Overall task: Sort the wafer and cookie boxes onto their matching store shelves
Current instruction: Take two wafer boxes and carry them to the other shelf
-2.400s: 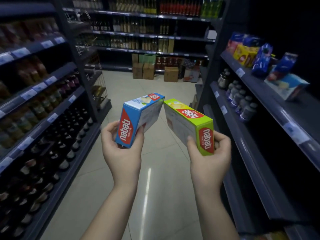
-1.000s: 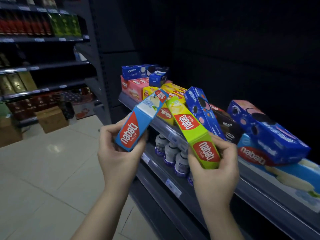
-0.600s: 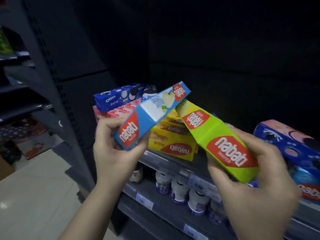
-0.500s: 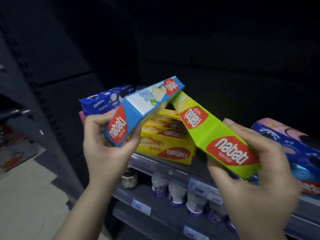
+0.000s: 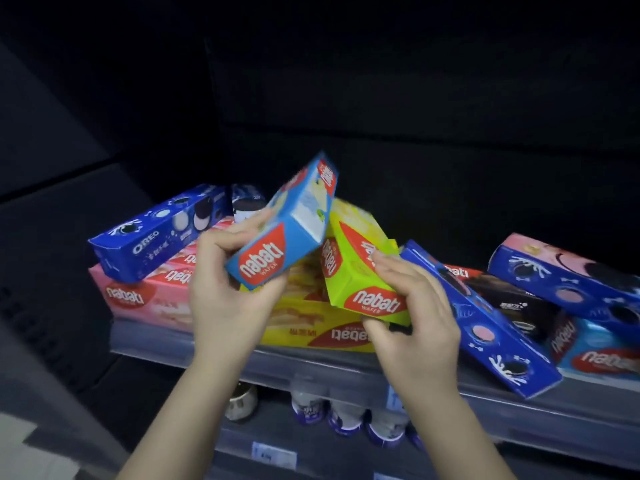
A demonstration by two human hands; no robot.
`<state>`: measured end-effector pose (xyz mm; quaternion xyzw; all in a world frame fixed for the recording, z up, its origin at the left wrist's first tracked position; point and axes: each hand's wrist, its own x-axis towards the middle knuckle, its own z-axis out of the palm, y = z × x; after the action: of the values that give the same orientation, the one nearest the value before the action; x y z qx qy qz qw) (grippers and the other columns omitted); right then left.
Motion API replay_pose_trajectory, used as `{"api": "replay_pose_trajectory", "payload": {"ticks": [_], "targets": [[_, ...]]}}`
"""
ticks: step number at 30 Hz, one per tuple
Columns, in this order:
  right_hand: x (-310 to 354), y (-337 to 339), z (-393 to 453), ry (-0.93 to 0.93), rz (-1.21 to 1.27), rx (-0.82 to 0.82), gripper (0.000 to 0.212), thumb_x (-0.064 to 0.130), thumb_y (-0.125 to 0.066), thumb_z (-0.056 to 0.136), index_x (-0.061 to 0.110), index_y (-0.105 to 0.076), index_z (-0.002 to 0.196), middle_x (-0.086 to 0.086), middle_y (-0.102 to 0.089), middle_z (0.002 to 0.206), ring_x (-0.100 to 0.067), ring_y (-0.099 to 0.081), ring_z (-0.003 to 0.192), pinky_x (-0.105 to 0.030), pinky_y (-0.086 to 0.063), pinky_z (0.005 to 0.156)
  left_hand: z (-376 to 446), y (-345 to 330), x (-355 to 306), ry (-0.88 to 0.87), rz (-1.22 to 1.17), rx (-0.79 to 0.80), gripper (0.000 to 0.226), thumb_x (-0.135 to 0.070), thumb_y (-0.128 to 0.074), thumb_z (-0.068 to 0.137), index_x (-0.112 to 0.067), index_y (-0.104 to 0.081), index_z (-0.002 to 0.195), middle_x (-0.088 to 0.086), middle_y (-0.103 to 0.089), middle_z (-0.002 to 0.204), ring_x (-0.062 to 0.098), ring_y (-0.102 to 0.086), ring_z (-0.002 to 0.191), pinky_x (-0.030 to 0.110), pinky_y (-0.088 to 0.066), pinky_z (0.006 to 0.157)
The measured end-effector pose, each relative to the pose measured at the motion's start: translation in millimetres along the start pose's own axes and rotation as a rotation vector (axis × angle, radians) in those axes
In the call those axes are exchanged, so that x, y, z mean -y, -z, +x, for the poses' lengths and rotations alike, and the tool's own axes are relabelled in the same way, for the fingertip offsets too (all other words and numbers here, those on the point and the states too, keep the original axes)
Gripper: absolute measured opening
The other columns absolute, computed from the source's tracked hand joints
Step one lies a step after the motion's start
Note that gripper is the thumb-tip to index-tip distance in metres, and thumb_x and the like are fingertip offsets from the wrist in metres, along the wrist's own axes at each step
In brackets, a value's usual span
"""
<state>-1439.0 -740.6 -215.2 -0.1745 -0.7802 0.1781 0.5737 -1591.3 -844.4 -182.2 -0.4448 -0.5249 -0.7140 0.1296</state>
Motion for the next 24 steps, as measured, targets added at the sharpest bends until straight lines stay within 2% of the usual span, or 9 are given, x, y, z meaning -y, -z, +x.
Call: {"api": "replay_pose_trajectory", "payload": {"ticks": [2,5,7,9,12,15,18,21,24], "targets": [[-6.5,-2.0,-1.2,0.037,-0.091,0.088,0.072,-0.010,-0.071,0.054,0.021,-0.058,0.117,0.012,-0.062,0.123,-0.009,-0.051,0.122,-0.017,-0.036,0.105,2.3,1.2,9.7,-0.004,0.084,0.139,0.057,0.001,-0.073,0.066,-0.042,-0.049,0.094,-0.020,-0.064,0.119,0.010,-0.058,0.121,0.030,-0.050,0.094],[-15.2,-2.9,-7.4,0.091,-0.206,0.186,0.072,-0.011,-0.073,0.052,0.019,-0.061,0.117,0.006,-0.064,0.124,-0.014,-0.051,0.124,-0.028,-0.042,0.101,2.2,11.6,26.3,-0.007,0.183,0.257,0.047,-0.009,-0.073,0.065,-0.039,-0.049,0.092,-0.033,-0.059,0.121,0.002,-0.056,0.121,0.024,-0.048,0.095],[-17.1,-3.2,-9.3,0.074,-0.214,0.190,0.070,-0.015,-0.074,0.051,0.016,-0.065,0.114,0.005,-0.064,0.124,-0.014,-0.051,0.123,-0.027,-0.041,0.103,2.5,21.3,35.5,0.010,0.192,0.247,0.051,-0.003,-0.073,0.064,-0.037,-0.049,0.093,-0.028,-0.059,0.124,0.003,-0.056,0.122,0.027,-0.048,0.095],[-16.5,-4.0,-6.9,0.034,-0.203,0.174,0.068,-0.015,-0.074,0.051,0.014,-0.067,0.112,0.004,-0.063,0.123,-0.012,-0.050,0.122,-0.017,-0.035,0.105,5.3,32.3,42.5,0.029,0.189,0.245,0.059,0.000,-0.073,0.063,-0.043,-0.048,0.095,-0.024,-0.060,0.126,0.007,-0.056,0.123,0.029,-0.049,0.095],[-13.0,-6.1,-0.6,-0.019,-0.215,0.174,0.063,-0.010,-0.079,0.055,0.015,-0.066,0.112,0.003,-0.062,0.123,-0.011,-0.050,0.120,-0.010,-0.033,0.102,9.0,44.3,49.6,-0.030,0.225,0.365,0.053,-0.007,-0.074,0.065,-0.040,-0.047,0.095,-0.026,-0.058,0.128,0.009,-0.055,0.124,0.029,-0.048,0.096],[-11.7,-5.2,2.8,0.012,-0.302,0.235,0.064,-0.003,-0.081,0.056,0.017,-0.064,0.114,0.003,-0.060,0.123,-0.013,-0.050,0.118,-0.017,-0.040,0.095,8.6,48.7,53.3,-0.120,0.293,0.464,0.032,-0.024,-0.069,0.074,-0.029,-0.048,0.096,-0.025,-0.054,0.132,0.009,-0.053,0.127,0.031,-0.048,0.097],[-15.6,3.2,5.5,0.088,-0.321,0.329,0.054,0.017,-0.081,0.067,0.019,-0.062,0.118,0.005,-0.059,0.125,-0.012,-0.051,0.120,-0.018,-0.038,0.101,10.7,53.2,54.2,-0.133,0.311,0.504,0.033,-0.034,-0.069,0.075,-0.024,-0.051,0.100,-0.018,-0.054,0.135,0.012,-0.051,0.129,0.035,-0.047,0.100],[-14.3,5.5,9.1,0.078,-0.251,0.383,0.045,0.039,-0.073,0.079,0.018,-0.063,0.118,0.007,-0.059,0.127,-0.010,-0.051,0.125,-0.014,-0.032,0.108,13.5,53.0,51.9,-0.128,0.358,0.606,0.051,-0.053,-0.072,0.066,-0.023,-0.054,0.103,-0.021,-0.050,0.138,0.007,-0.046,0.133,0.025,-0.038,0.108],[-12.3,1.7,10.8,0.032,-0.188,0.373,0.038,0.036,-0.072,0.083,0.017,-0.064,0.115,0.007,-0.060,0.127,-0.010,-0.050,0.127,-0.018,-0.034,0.108,10.9,44.8,46.5,-0.109,0.383,0.589,0.054,-0.056,-0.069,0.066,-0.015,-0.056,0.099,-0.023,-0.051,0.133,0.000,-0.043,0.131,0.015,-0.032,0.107]]}}
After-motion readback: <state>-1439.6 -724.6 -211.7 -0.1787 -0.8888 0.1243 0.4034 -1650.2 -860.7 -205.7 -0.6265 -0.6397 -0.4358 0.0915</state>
